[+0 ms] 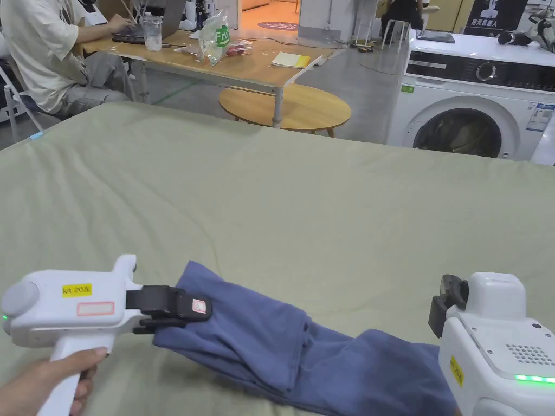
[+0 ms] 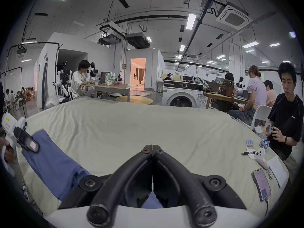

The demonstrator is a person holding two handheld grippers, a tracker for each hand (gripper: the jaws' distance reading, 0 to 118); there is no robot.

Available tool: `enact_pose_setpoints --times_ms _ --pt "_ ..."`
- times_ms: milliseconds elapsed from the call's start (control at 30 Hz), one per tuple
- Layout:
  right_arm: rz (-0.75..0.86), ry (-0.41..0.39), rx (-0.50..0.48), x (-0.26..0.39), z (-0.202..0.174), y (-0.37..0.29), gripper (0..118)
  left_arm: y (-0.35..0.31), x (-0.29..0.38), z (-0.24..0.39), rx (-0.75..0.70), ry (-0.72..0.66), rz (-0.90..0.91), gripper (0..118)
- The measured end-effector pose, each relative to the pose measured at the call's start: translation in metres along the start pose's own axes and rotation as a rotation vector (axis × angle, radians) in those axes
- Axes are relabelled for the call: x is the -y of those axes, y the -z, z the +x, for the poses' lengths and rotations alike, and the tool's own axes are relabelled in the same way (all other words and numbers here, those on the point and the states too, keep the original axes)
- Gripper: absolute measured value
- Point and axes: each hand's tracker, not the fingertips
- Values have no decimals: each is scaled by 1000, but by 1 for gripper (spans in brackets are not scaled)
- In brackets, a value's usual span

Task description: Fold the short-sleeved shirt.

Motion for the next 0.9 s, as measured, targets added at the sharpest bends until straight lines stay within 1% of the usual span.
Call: enact_pose_setpoints --times_ms 33,133,233,367,500,700,867,900 --pt "1 -1 -5 -1 -1 1 0 -9 -3 7 -34 28 2 1" --pt "5 -6 -16 -2 -5 1 0 -21 -13 20 -144 53 8 1" --pt "7 0 -22 -1 -6 1 0 -15 -17 45 -222 103 -15 1" --pt "5 11 -17 3 -2 -3 0 11 -16 80 -195 149 -55 1" --pt "3 5 -8 6 5 -7 0 52 -10 115 -219 206 -145 1" --pt "5 15 15 6 17 -15 0 127 6 150 -239 214 -256 1" --pt "1 24 34 8 28 -20 0 187 22 159 -235 165 -316 1" --pt "0 25 38 9 30 -21 0 198 24 159 -252 187 -318 1"
